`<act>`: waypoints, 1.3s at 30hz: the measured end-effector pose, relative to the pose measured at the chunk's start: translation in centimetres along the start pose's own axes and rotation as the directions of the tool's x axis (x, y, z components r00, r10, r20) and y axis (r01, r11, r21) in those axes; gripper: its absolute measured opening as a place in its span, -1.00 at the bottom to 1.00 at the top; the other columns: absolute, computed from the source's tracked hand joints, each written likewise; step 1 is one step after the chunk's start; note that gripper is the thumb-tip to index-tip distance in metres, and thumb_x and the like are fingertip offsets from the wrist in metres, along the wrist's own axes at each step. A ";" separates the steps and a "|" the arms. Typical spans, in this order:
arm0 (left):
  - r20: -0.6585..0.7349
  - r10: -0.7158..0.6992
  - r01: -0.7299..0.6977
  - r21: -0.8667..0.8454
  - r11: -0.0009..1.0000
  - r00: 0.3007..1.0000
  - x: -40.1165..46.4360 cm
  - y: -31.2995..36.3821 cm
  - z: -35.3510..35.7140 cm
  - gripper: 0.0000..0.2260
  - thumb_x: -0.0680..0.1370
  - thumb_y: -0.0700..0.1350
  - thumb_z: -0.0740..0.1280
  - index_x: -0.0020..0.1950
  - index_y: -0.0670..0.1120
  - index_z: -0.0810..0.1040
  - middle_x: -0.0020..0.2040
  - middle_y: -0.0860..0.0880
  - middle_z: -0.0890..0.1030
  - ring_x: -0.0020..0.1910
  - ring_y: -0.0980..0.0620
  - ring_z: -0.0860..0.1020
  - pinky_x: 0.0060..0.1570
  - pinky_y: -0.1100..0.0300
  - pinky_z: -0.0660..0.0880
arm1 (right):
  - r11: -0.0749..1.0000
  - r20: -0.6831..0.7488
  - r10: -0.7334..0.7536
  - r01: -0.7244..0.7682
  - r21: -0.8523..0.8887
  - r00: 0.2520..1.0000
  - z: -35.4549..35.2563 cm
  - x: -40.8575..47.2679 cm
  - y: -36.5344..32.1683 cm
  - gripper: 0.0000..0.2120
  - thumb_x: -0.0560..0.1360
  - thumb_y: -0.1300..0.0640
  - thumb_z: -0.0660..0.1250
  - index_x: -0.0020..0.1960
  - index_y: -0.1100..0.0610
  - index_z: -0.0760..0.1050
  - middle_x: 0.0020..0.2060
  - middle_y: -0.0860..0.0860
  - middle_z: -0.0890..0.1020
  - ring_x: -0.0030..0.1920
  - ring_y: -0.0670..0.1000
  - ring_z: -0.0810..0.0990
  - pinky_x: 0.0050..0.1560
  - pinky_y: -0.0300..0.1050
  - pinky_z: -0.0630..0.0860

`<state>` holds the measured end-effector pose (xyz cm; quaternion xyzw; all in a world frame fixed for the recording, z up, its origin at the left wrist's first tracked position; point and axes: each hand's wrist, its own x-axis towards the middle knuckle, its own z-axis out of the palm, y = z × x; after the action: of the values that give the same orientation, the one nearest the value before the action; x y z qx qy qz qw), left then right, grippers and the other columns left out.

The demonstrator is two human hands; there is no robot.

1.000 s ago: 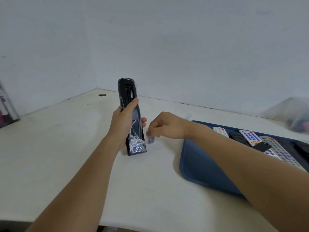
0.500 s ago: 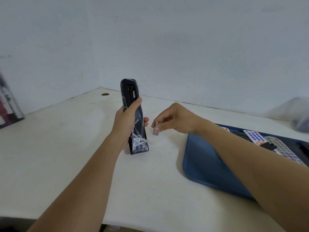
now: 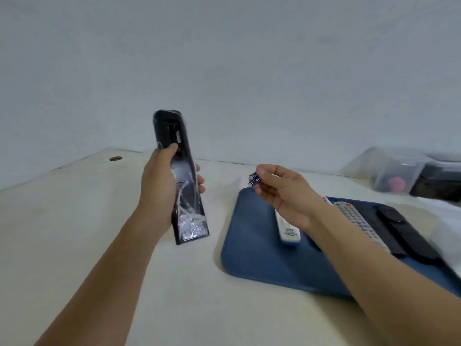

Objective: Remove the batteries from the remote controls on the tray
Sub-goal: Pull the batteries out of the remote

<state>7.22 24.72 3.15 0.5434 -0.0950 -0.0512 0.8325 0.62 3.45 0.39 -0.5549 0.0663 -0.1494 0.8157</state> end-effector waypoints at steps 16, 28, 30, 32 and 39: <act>0.442 -0.487 0.418 0.251 0.873 0.753 -2.2 -10.3 14.9 -0.48 0.69 0.12 0.12 0.12 -0.31 0.63 -0.02 -0.35 0.66 -0.33 -0.18 0.62 -0.30 0.04 0.60 | 0.856 -0.258 -0.411 0.273 -0.438 0.874 -9.6 -3.1 -6.3 -0.87 0.50 0.34 0.44 0.02 0.32 0.55 -0.23 0.29 0.69 -0.33 0.08 0.67 -0.20 -0.07 0.67; 0.444 -0.456 0.333 0.329 0.884 0.771 -3.4 -10.7 15.0 -0.49 0.69 0.10 0.13 0.25 -0.36 0.52 -0.27 -0.30 0.65 -0.40 -0.19 0.63 -0.29 0.05 0.61 | 0.954 -0.355 -0.224 0.129 -0.270 0.908 -10.4 -2.6 -5.7 -0.87 0.55 0.23 0.42 -0.01 0.31 0.56 -0.32 0.09 0.66 -0.44 -0.08 0.52 -0.28 -0.19 0.52; 0.436 -0.442 0.321 0.324 0.890 0.784 -3.4 -10.7 14.9 -0.50 0.69 0.09 0.12 0.27 -0.35 0.50 -0.28 -0.28 0.65 -0.41 -0.19 0.62 -0.34 0.07 0.61 | 0.931 -0.346 -0.259 0.137 -0.340 0.902 -10.2 -2.5 -5.4 -0.87 0.54 0.22 0.43 -0.07 0.30 0.57 -0.35 0.09 0.65 -0.45 -0.07 0.50 -0.32 -0.19 0.50; 0.428 -0.432 0.313 0.322 0.894 0.794 -3.4 -10.7 15.0 -0.49 0.69 0.11 0.11 0.28 -0.34 0.50 -0.28 -0.26 0.65 -0.41 -0.18 0.62 -0.38 0.10 0.61 | 0.894 -0.337 -0.319 0.164 -0.417 0.886 -10.0 -2.5 -5.1 -0.85 0.51 0.22 0.47 -0.10 0.29 0.56 -0.37 0.09 0.64 -0.44 -0.04 0.51 -0.36 -0.21 0.49; 0.449 -0.404 0.314 0.264 0.912 0.797 -3.6 -10.9 15.2 -0.41 0.67 0.26 0.09 0.14 -0.25 0.60 -0.29 -0.27 0.63 -0.36 -0.17 0.62 -0.09 -0.10 0.60 | 0.574 -0.042 -0.581 0.373 -0.729 0.813 -8.4 -2.5 -3.8 -0.84 0.43 0.23 0.54 -0.20 0.16 0.55 -0.33 0.09 0.63 -0.34 0.03 0.59 -0.30 -0.10 0.58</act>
<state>0.70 7.38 -1.21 0.5913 -0.2036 -0.3371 0.7038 -4.74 -4.45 0.60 -0.7871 0.0766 -0.4059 0.4582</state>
